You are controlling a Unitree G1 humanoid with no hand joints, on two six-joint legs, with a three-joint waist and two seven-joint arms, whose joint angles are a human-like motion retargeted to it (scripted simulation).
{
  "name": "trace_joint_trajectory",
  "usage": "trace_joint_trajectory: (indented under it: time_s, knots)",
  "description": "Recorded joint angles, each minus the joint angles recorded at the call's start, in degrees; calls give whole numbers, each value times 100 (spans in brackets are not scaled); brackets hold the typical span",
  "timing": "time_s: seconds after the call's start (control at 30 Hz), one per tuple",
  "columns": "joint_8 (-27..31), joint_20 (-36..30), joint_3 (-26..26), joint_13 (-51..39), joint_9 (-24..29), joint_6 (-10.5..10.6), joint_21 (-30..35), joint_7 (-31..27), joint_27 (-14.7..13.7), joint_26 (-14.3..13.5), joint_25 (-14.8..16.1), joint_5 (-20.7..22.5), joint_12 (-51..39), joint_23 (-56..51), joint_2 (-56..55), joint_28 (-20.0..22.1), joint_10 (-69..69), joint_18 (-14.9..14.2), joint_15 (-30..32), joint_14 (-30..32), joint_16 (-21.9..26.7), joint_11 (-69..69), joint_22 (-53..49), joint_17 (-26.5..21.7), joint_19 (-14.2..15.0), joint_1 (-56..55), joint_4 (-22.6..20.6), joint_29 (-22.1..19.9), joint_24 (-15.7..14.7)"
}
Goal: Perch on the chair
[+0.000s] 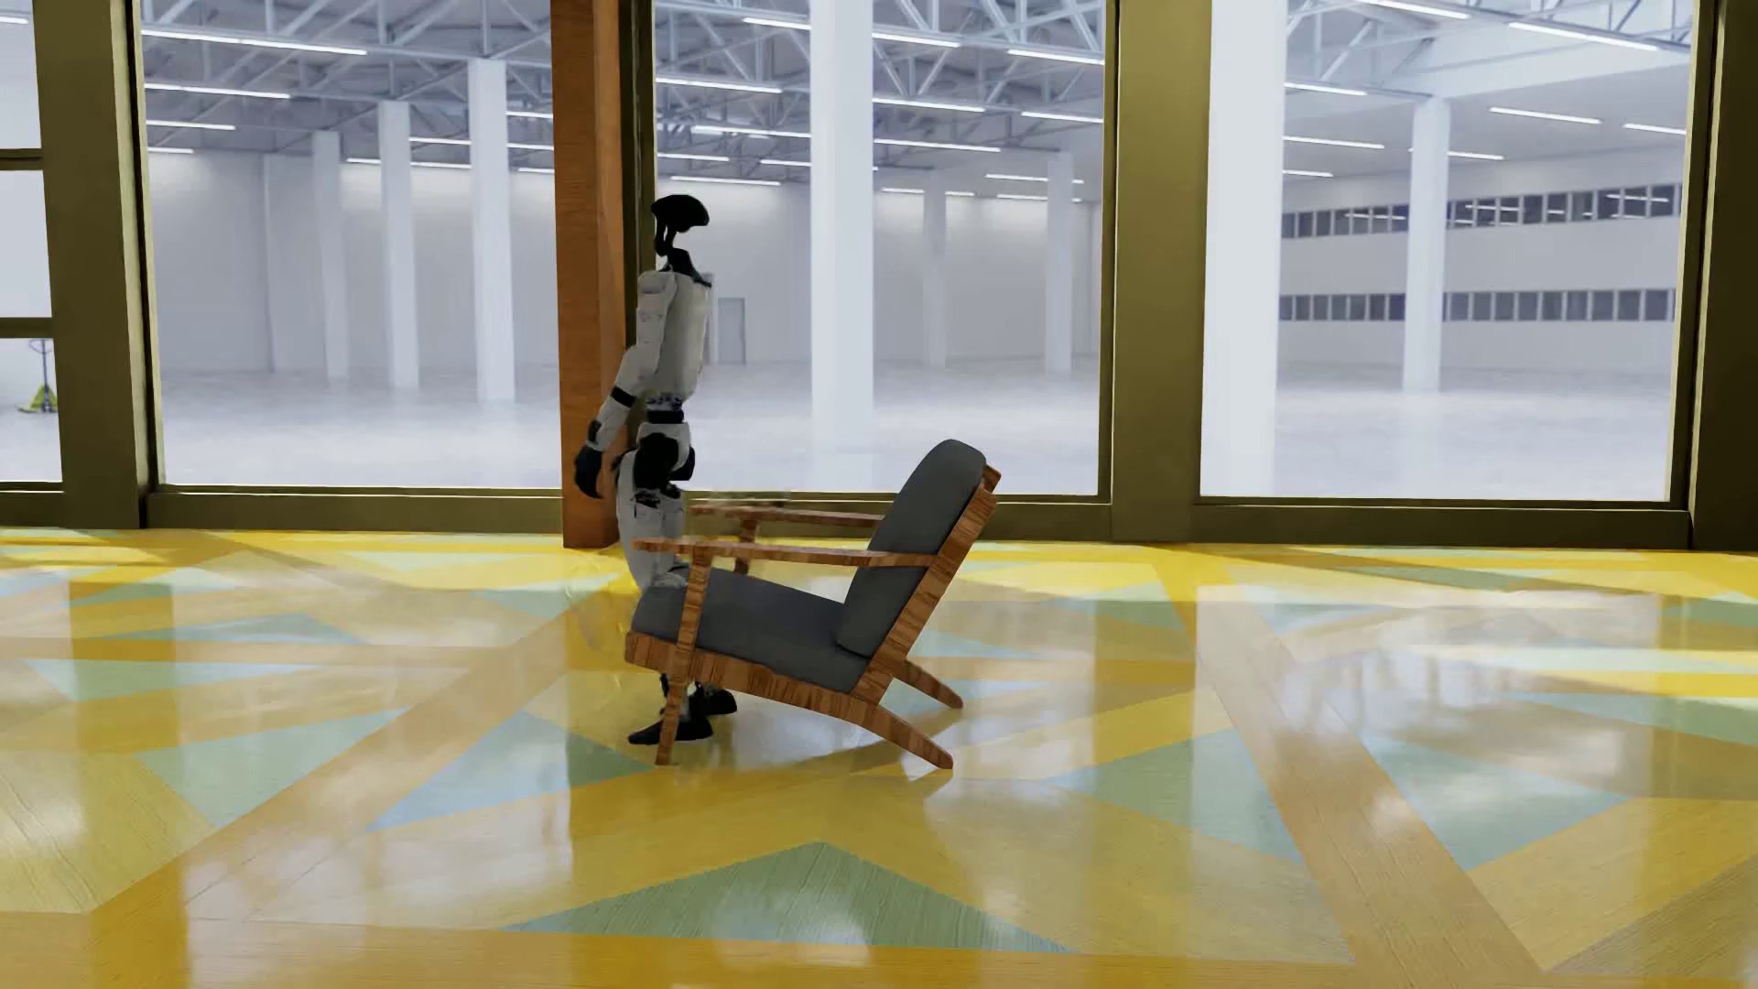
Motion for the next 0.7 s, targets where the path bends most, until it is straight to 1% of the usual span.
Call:
trace_joint_trajectory:
  time_s: [0.03, 0.07, 0.1, 0.13, 0.17, 0.2, 0.23, 0.27, 0.3, 0.33, 0.37, 0.4, 0.47, 0.5, 0.57, 0.63, 0.7]
  knots:
    - [7, -46, -19, -98, 23, 14, 72, 14, 126, -44, 141, 4, -47, -52, -13, 58, 3, 15, 15, -5, -2, 5, -90, -171, -17, -4, -8, -42, 150]
    - [-15, -76, -21, -123, 25, 9, 153, 35, 188, 24, 80, -12, -109, -212, -5, 115, 3, 11, 11, -15, 161, 22, -123, -401, 12, 22, -2, 52, 66]
    - [-31, -86, -15, -151, 8, 0, 215, 48, 53, -36, -126, -30, -191, -344, -19, -62, 4, -22, 14, -7, 350, 19, -138, -640, 38, 1, 12, 216, 37]
    - [-50, -122, -18, -173, 1, -7, 216, 66, -68, -136, -333, -25, -259, -434, -22, -280, 17, -23, 11, -11, 543, 19, -203, -854, 29, -13, 8, 312, 222]
    - [-68, -189, -20, -184, 9, -15, 170, 76, -109, -184, -421, -15, -296, -400, 25, -318, 16, -16, 5, -9, 704, 7, -208, -1008, 13, 15, 0, 361, 340]
    - [-73, -185, -14, -198, 9, -16, 130, 73, -75, -233, -400, -13, -330, -237, 52, -198, 13, -9, 2, -11, 803, -3, -80, -1090, 14, 39, -3, 263, 405]
    - [-75, -110, -12, -212, -2, -12, 77, 67, -3, -278, -278, -20, -359, -14, 52, 43, 10, -3, -8, -11, 853, 5, 148, -1135, 22, 41, -6, 82, 370]
    - [-99, -6, -13, -207, -21, -9, -5, 71, 80, -276, -130, -30, -379, 220, 67, 339, 7, -7, -14, -9, 862, 1, 461, -1144, 38, 47, -8, -152, 244]
    - [-120, 80, -12, -216, -17, -2, -63, 79, 150, -204, -26, -35, -390, 437, 90, 683, -12, -3, -24, -16, 831, 0, 750, -1123, 46, 86, -12, -346, 102]
    - [-137, 146, -14, -198, -32, 0, -117, 83, 190, -142, 17, -34, -380, 581, 106, 952, -1, -2, -35, -19, 801, 2, 980, -1105, 41, 86, -14, -515, -53]
    - [-141, 204, -15, -170, -44, -2, -144, 77, 213, -101, 19, -34, -370, 641, 119, 1072, 33, 3, -40, -24, 788, -3, 1125, -1087, 33, 63, -21, -557, -171]
    - [-137, 208, -16, -134, -58, 6, -160, 70, 198, -98, -4, -39, -335, 627, 122, 1065, 24, 0, -44, -16, 783, -2, 1141, -1083, 32, 63, -23, -528, -173]
    - [-146, 163, -17, -25, -74, 9, -155, 77, 127, -164, -100, -40, -217, 440, 130, 834, 10, -7, -55, -19, 801, 2, 947, -1036, 36, 83, -19, -386, -23]
    - [-142, 143, -16, 16, -76, 9, -139, 77, 77, -225, -138, -35, -151, 340, 130, 730, -26, -8, -50, -13, 785, -4, 809, -983, 30, 112, -20, -316, 61]
    - [-126, 111, -13, 53, -69, 9, -88, 67, 41, -266, -216, -30, -56, 207, 116, 609, -15, -19, -47, -4, 681, -3, 605, -811, 27, 86, -10, -262, 138]
    - [-121, 83, -11, 30, -35, 15, 4, 72, 44, -265, -227, -20, -27, 149, 108, 511, -7, -23, -36, 12, 532, -2, 518, -607, 19, 72, 1, -212, 115]
    - [-110, 12, -3, -49, 60, 17, 158, 62, 97, -174, -171, -11, -72, 89, 97, 458, 53, -8, -2, 19, 394, -4, 441, -419, 4, 32, 3, -126, 63]
